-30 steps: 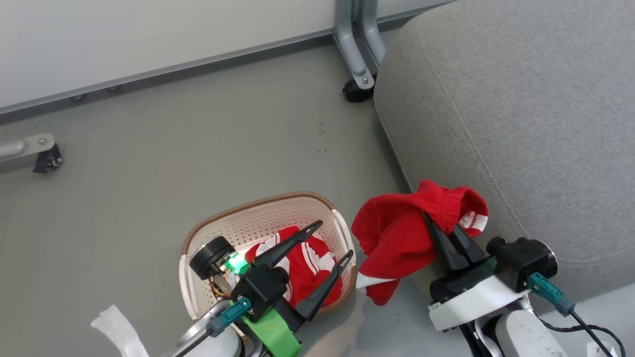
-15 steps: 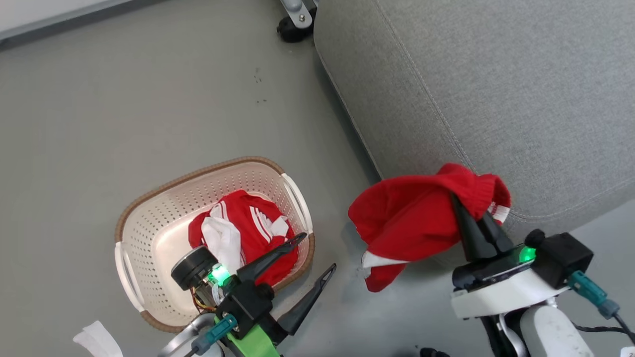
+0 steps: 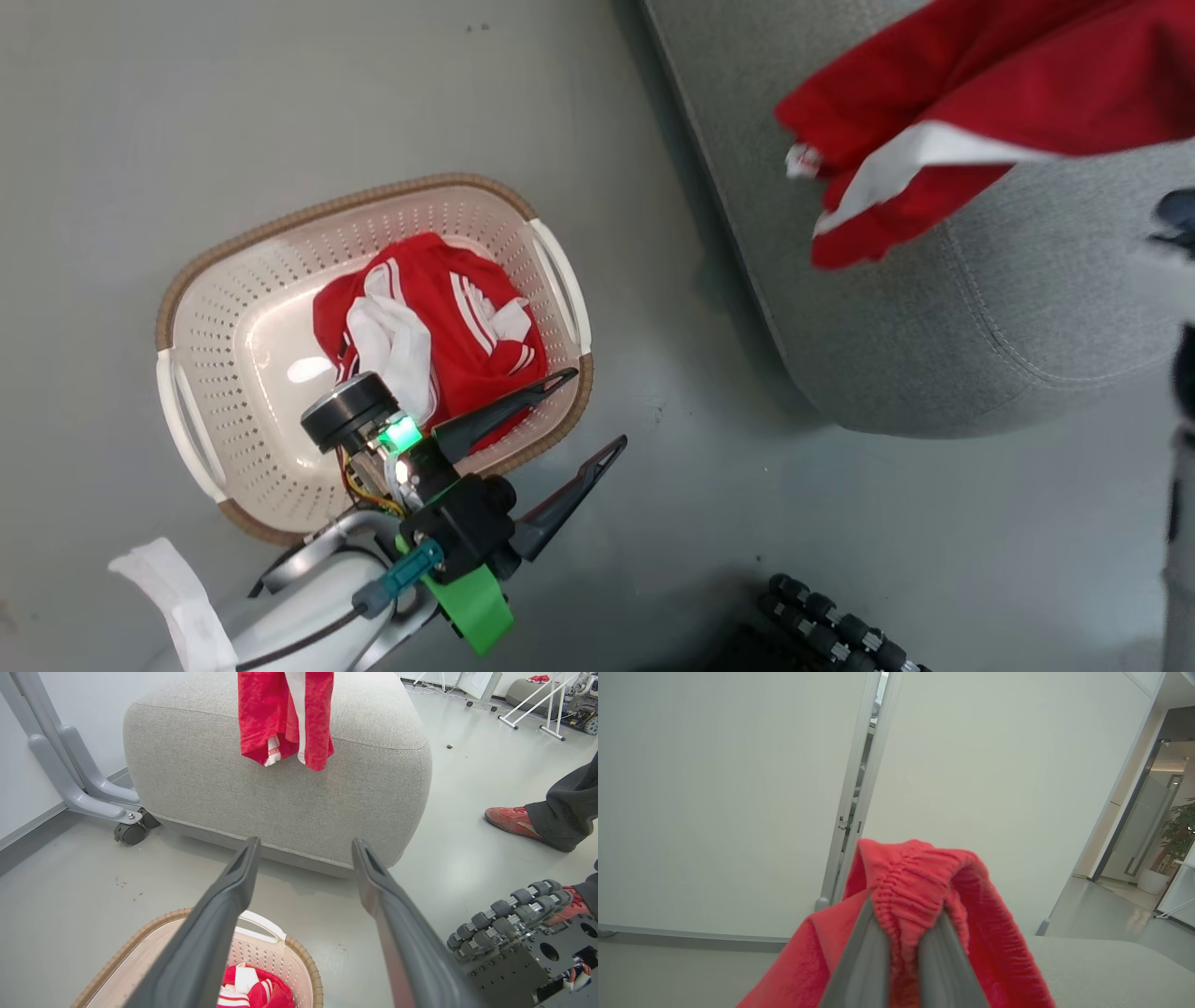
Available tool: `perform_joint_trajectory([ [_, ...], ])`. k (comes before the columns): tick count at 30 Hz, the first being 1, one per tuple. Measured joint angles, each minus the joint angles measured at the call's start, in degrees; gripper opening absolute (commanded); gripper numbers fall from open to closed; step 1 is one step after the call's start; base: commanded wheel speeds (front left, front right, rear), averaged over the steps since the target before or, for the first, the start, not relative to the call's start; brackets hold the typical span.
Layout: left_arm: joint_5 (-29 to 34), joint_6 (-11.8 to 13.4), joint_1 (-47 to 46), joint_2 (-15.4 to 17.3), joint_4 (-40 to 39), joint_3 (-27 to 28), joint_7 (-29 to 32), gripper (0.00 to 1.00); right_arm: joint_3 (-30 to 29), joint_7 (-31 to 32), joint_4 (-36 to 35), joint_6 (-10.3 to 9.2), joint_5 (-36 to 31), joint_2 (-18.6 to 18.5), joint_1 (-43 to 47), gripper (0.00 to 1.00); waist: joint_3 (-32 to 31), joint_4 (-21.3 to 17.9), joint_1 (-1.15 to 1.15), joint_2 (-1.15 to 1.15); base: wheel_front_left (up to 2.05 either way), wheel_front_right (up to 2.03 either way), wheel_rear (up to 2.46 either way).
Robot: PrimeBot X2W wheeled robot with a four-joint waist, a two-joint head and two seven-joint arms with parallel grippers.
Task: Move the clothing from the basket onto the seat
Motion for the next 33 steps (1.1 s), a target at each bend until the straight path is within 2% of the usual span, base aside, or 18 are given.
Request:
perform_joint_trajectory([
  [7, 0.03, 0.00, -3.95, 0.26, -1.82, 0.68, 0.56, 1.00, -9.81, 0.01, 3.16, 0.01, 1.57, -9.78, -11.63, 0.00, 7.16, 2.25, 0.00, 0.00, 0.00, 0.00, 0.00],
  [11, 0.34, 0.00, -5.52, 0.47, -2.60, 0.81, 0.97, 1.00, -14.79, 0.00, 9.31, 0.01, 3.77, -15.02, -17.76, 0.00, 10.81, 3.57, 0.00, 0.00, 0.00, 0.00, 0.00],
  [15, 0.63, 0.00, -6.93, 0.96, -3.28, 0.44, 1.34, 1.00, -18.26, 0.00, 17.61, 0.01, 4.04, -18.13, -19.70, 0.00, 13.97, 4.75, 0.00, 0.00, 0.00, 0.00, 0.00],
  [19, 0.80, 0.00, -7.95, 1.33, -3.68, -0.11, 1.57, 1.00, -19.57, 0.01, 25.85, 0.01, 3.64, -18.52, -19.52, 0.00, 16.45, 5.80, 0.00, 0.00, 0.00, 0.00, 0.00],
  [27, 0.65, 0.01, -8.38, 2.26, -4.01, -0.30, 2.19, 1.00, -19.84, 0.00, 35.67, 0.01, 3.38, -14.90, -18.63, 0.00, 19.27, 7.13, -0.01, 0.00, 0.00, 0.00, 0.00],
  [28, 0.55, 0.05, -8.39, 2.37, -4.03, -0.31, 2.23, 1.00, -19.65, 0.00, 36.39, 0.01, 3.30, -14.59, -18.60, 0.11, 19.36, 7.10, -0.01, 0.00, 0.00, 0.00, 0.00],
  [30, 0.49, 0.10, -8.39, 2.70, -4.10, -0.33, 2.26, 1.00, -19.23, 0.00, 37.34, 0.01, 3.22, -14.17, -18.58, 0.26, 19.38, 6.91, -0.01, 0.00, 0.00, 0.00, 0.00],
  [31, 0.45, 0.10, -8.39, 2.86, -4.11, -0.40, 2.57, 1.00, -19.20, 0.00, 37.60, 0.01, 3.13, -14.04, -18.59, 0.82, 19.37, 6.77, -0.01, 0.00, 0.00, 0.00, 0.00],
  [32, 0.45, 0.14, -8.40, 2.98, -4.11, -0.46, 2.72, 1.00, -19.24, 0.01, 37.71, 0.01, 2.59, -13.93, -18.59, 1.00, 19.33, 6.62, -0.01, 0.00, 0.00, 0.00, 0.00],
  [33, 0.45, 0.16, -8.40, 2.99, -4.11, -0.47, 2.75, 1.00, -19.31, 0.00, 37.68, 0.01, 2.18, -13.77, -18.62, 1.00, 19.28, 6.51, -0.01, 0.00, 0.00, 0.00, 0.00],
])
